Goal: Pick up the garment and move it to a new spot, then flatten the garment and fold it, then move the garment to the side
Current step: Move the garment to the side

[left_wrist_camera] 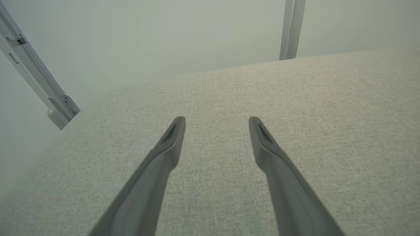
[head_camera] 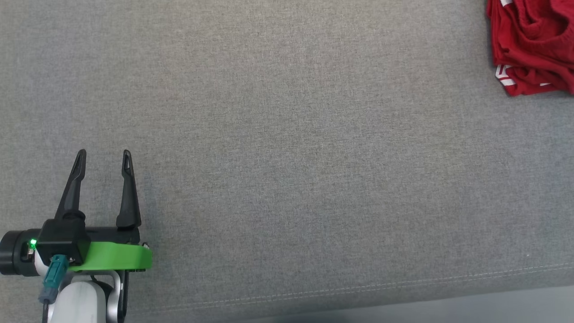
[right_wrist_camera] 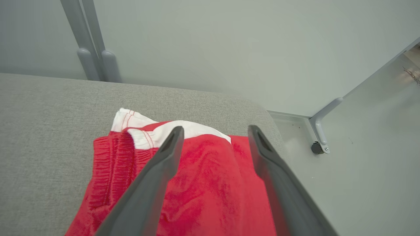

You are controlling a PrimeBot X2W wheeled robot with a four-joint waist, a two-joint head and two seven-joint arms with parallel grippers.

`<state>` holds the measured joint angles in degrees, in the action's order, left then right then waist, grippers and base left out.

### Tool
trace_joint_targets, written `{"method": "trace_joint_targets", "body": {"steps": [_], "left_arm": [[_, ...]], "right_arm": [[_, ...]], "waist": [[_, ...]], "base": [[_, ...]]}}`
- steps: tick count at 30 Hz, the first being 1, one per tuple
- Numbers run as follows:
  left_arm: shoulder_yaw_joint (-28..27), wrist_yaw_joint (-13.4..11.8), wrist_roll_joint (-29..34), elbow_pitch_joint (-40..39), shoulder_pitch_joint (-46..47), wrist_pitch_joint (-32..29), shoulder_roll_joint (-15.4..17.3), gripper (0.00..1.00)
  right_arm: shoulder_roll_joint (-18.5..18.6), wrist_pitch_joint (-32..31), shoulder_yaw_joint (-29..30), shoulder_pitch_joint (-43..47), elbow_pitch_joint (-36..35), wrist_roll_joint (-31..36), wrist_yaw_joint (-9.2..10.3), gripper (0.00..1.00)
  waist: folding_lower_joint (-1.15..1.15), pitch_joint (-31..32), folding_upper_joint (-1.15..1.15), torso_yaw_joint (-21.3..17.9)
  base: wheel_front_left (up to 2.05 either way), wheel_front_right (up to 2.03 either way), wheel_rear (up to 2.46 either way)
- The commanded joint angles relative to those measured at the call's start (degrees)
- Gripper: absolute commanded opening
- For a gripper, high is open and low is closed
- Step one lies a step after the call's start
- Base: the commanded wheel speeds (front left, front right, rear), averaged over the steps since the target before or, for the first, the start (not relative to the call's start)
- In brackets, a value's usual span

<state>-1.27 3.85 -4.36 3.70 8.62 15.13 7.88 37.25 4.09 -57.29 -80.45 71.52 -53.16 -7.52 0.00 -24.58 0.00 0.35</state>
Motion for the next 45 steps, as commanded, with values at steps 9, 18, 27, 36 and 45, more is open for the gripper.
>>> {"method": "trace_joint_targets", "body": {"steps": [9,18,27,36,45], "left_arm": [[-0.3,-0.5,-0.95,0.9,-1.27,0.0,-1.34,1.0],[-1.43,-1.02,-1.47,1.39,-4.79,0.0,-2.49,1.0],[-1.17,-1.27,-1.42,1.55,-7.22,0.0,-3.26,1.0],[-1.46,-1.36,-1.68,2.04,-8.83,0.0,-3.74,1.0],[-2.36,-1.87,-1.54,2.72,-10.98,0.0,-3.69,1.0]], "right_arm": [[-3.48,9.19,3.19,4.07,-4.49,-4.36,0.06,1.0],[-7.13,11.05,13.22,14.12,-13.53,-1.78,0.06,1.0],[-13.42,11.08,31.35,31.89,-26.02,11.2,0.04,1.0],[-21.25,11.09,46.06,48.18,-37.28,23.78,0.06,1.0],[-28.97,11.1,54.21,61.82,-47.48,33.99,0.05,1.0]], "waist": [[0.0,6.2,0.0,0.12],[0.0,13.71,0.0,0.34],[0.0,17.78,0.0,1.58],[0.0,20.51,0.0,2.69],[0.0,23.11,0.0,3.11]], "base": [[0.0,0.0,0.0],[0.0,0.0,0.0],[0.0,0.0,0.0],[0.0,0.0,0.0],[0.0,0.0,0.0]]}}
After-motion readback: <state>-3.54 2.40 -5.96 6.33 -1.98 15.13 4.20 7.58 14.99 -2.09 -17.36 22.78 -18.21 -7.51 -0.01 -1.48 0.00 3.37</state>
